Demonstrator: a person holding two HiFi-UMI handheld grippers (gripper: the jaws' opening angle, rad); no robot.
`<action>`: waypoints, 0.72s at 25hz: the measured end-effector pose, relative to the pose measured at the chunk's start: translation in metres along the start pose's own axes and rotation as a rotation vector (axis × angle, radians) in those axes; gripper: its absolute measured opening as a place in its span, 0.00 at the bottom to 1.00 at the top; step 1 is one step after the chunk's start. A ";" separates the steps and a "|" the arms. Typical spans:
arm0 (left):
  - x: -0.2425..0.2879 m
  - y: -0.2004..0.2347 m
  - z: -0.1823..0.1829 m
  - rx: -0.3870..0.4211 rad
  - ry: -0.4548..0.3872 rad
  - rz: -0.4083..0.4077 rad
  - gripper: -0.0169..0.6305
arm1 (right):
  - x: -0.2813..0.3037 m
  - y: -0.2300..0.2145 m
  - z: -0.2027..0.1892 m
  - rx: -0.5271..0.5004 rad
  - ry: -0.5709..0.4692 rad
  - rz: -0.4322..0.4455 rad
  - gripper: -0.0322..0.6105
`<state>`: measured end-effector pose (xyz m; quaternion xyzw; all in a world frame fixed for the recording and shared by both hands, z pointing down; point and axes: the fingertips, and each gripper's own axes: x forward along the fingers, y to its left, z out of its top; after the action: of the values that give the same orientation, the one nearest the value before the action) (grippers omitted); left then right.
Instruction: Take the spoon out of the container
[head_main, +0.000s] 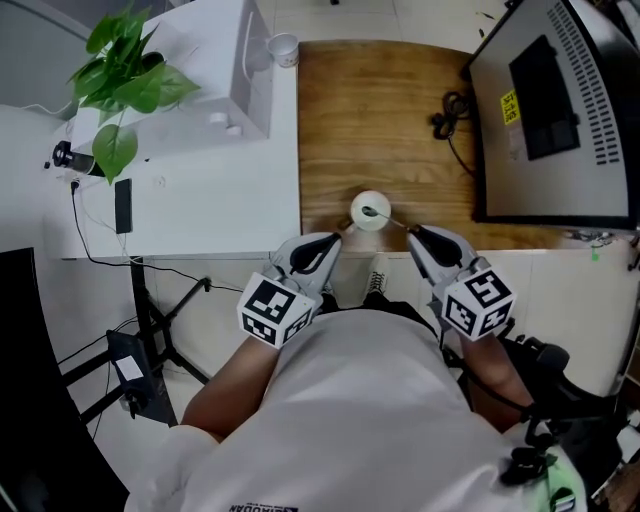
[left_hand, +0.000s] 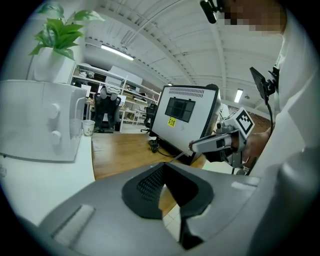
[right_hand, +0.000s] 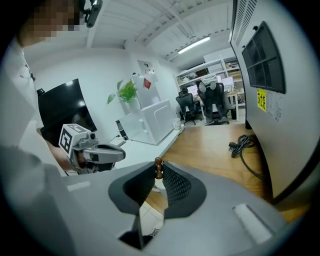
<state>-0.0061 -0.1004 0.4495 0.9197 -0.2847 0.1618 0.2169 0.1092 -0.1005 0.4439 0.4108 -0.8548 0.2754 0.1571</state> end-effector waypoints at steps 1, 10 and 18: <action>-0.001 -0.001 0.002 0.003 -0.004 -0.001 0.03 | -0.005 0.001 0.003 -0.004 -0.010 0.001 0.13; -0.011 -0.013 0.015 0.032 -0.028 -0.023 0.03 | -0.029 0.021 0.019 -0.023 -0.066 0.000 0.13; -0.006 -0.014 0.025 0.046 -0.038 -0.007 0.03 | -0.035 0.029 0.027 -0.053 -0.087 0.022 0.13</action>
<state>0.0019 -0.0992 0.4214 0.9283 -0.2819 0.1499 0.1906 0.1066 -0.0802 0.3946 0.4088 -0.8723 0.2360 0.1277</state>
